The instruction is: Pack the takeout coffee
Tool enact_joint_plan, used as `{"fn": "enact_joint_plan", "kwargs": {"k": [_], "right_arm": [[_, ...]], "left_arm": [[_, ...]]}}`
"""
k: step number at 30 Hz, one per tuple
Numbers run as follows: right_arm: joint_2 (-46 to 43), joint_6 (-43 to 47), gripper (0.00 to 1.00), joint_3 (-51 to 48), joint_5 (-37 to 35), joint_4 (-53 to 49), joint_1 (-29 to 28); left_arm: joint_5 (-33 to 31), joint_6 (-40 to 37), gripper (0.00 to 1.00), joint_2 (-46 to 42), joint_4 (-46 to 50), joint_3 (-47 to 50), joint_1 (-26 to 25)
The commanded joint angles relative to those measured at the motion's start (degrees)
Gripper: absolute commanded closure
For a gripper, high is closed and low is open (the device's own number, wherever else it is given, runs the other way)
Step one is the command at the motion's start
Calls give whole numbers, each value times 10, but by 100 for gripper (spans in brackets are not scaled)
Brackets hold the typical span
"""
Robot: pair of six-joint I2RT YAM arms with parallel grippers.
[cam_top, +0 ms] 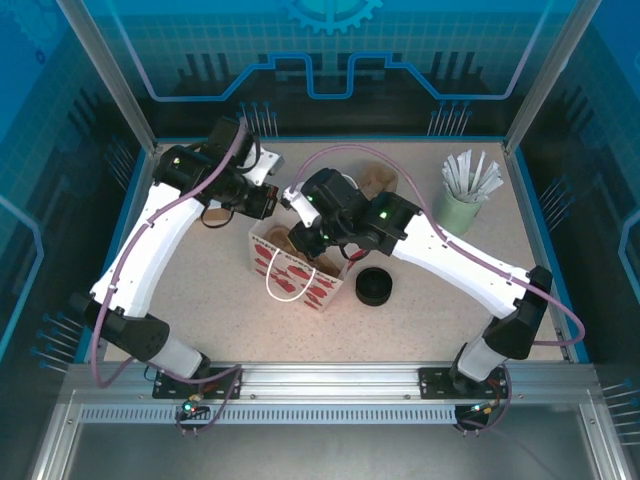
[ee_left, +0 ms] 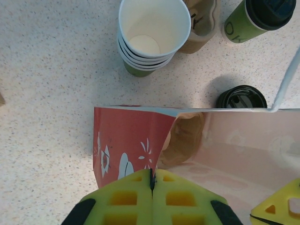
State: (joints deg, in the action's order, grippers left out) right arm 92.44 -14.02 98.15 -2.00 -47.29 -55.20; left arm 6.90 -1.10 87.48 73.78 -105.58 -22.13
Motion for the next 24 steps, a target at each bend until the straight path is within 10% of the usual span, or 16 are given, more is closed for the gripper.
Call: {"fn": "enact_joint_plan", "kwargs": {"k": [1, 24], "right_arm": [[11, 56, 89, -7, 25, 4, -11], [88, 110, 90, 6, -16, -79, 2]], "left_arm": [[75, 8, 100, -21, -32, 23, 17], [68, -6, 100, -33, -49, 83, 44]]}}
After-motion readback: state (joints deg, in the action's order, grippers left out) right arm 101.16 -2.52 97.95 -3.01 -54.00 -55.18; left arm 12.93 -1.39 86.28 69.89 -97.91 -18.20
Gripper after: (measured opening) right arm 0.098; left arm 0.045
